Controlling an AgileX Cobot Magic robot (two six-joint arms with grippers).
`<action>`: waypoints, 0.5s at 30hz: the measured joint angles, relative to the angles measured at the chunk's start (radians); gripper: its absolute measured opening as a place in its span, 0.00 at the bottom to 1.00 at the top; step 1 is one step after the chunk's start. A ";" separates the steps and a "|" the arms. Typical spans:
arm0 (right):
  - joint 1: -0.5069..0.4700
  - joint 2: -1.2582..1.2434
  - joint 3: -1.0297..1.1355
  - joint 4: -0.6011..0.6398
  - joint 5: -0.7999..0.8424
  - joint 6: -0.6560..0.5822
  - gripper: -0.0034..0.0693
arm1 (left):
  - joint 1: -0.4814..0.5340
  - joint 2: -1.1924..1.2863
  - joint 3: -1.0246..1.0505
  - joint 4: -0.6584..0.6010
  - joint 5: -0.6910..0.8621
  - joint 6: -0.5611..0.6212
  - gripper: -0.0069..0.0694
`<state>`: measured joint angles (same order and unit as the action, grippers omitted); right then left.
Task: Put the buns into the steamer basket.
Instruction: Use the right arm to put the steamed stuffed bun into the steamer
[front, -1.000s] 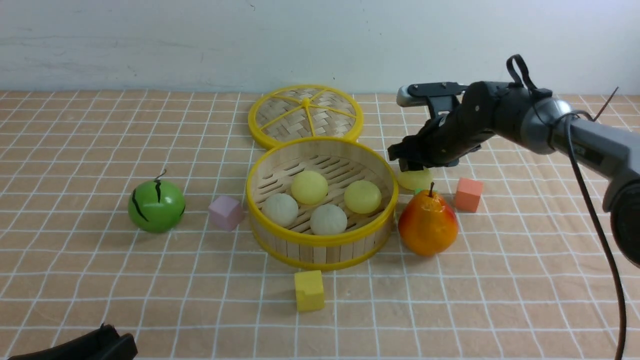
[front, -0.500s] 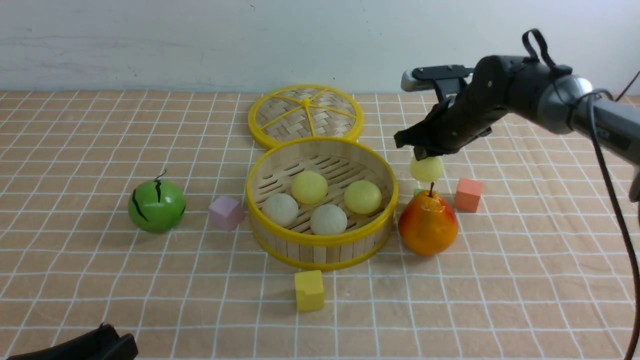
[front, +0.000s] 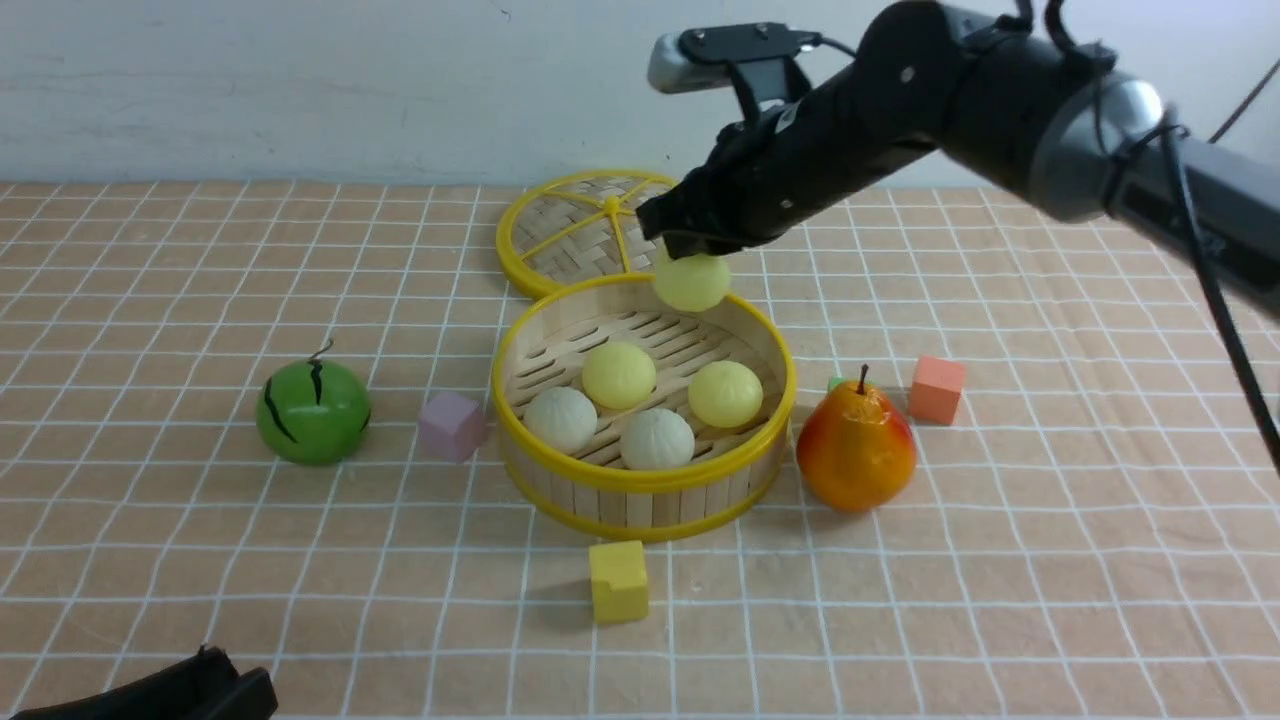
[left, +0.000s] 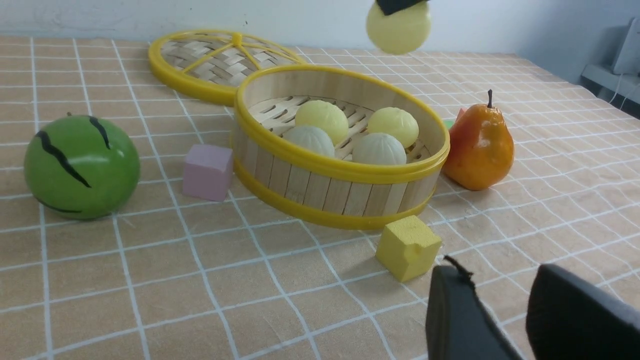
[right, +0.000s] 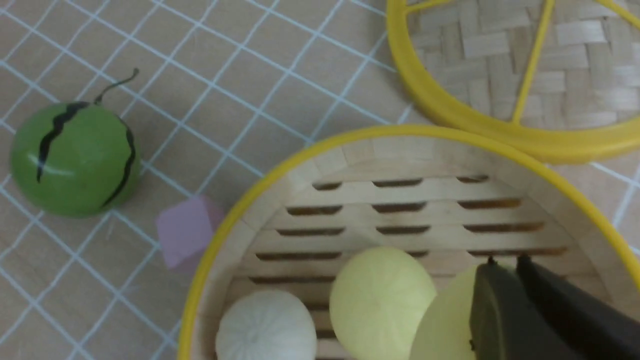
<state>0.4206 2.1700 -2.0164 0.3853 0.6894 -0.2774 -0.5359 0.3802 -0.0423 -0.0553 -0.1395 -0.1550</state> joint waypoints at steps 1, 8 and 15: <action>0.007 0.023 0.001 -0.001 -0.037 0.004 0.06 | 0.000 0.000 0.000 0.000 0.000 0.000 0.38; 0.008 0.119 0.001 -0.031 -0.158 0.008 0.08 | 0.000 0.000 0.000 0.000 0.000 0.000 0.38; 0.008 0.170 0.002 -0.043 -0.177 0.010 0.16 | 0.000 0.000 0.000 0.000 0.000 0.000 0.38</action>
<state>0.4286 2.3403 -2.0146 0.3427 0.5123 -0.2673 -0.5359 0.3802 -0.0423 -0.0553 -0.1395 -0.1550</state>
